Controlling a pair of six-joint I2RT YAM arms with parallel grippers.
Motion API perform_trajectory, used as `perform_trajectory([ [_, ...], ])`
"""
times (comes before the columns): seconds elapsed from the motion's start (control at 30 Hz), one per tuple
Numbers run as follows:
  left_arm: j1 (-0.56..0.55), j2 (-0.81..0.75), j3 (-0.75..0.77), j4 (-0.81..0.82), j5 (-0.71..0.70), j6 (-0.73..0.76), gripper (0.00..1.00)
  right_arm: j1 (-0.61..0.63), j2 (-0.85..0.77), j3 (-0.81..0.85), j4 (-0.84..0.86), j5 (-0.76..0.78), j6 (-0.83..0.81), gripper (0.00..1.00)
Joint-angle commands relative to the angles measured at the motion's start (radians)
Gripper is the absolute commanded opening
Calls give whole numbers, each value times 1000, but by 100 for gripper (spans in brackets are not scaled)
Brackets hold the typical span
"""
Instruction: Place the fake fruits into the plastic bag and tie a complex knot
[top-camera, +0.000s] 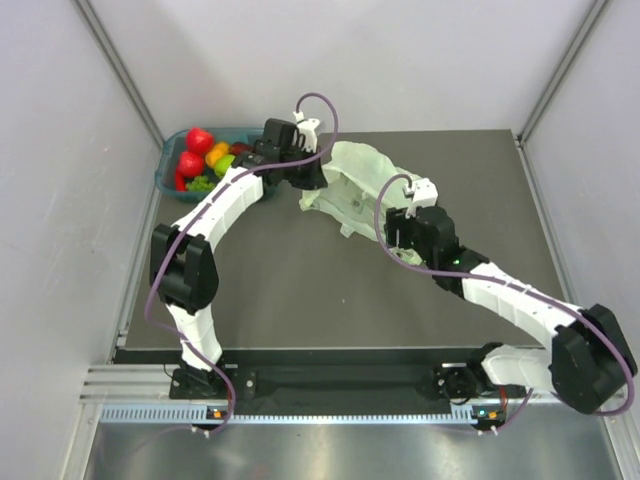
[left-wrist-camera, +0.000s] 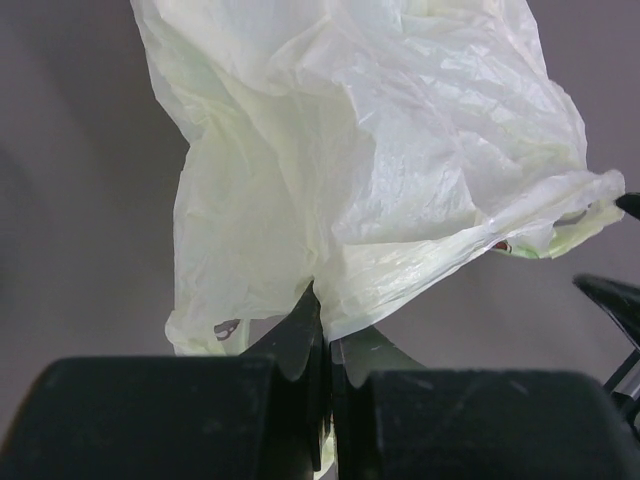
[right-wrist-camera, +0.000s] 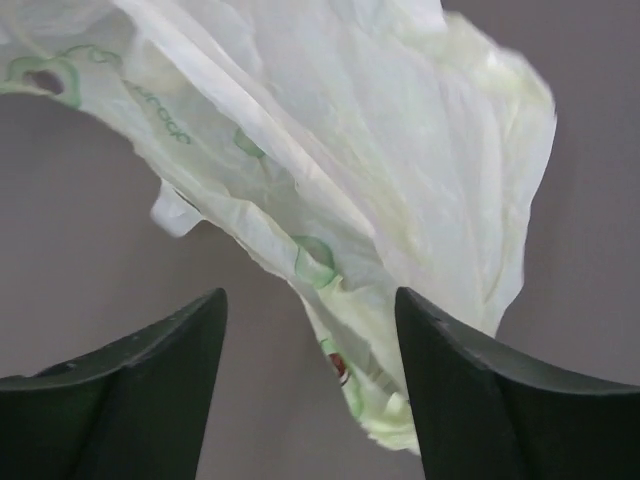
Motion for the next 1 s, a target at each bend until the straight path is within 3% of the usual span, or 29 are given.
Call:
perform_trajectory([
  [0.0, 3, -26, 36, 20, 25, 40, 0, 30, -75, 59, 15, -118, -189, 70],
  [0.13, -2, -25, 37, 21, 22, 46, 0, 34, -25, 186, -70, -63, -287, 74],
  [0.27, -5, -23, 36, 17, 17, 55, 0, 51, 73, 287, -108, -44, -367, 93],
  [0.53, -7, -17, 44, 6, -3, 80, 0, 59, 276, 427, -157, 11, -433, 95],
  [0.73, -7, -5, 47, 3, -20, 89, 0, 56, 366, 447, -134, 51, -470, 80],
  [0.83, -7, 10, 56, 5, -23, 92, 0, 56, 357, 422, -130, 34, -447, 54],
  [0.87, -7, 15, 62, 5, -21, 95, 0, 62, 345, 413, -130, 26, -439, 32],
  [0.93, -7, 33, 68, 12, -17, 103, 0, 92, 305, 384, -137, 51, -415, 7],
  [0.97, -8, 40, 73, 18, -1, 107, 0, 106, 294, 381, -145, 75, -406, 0],
])
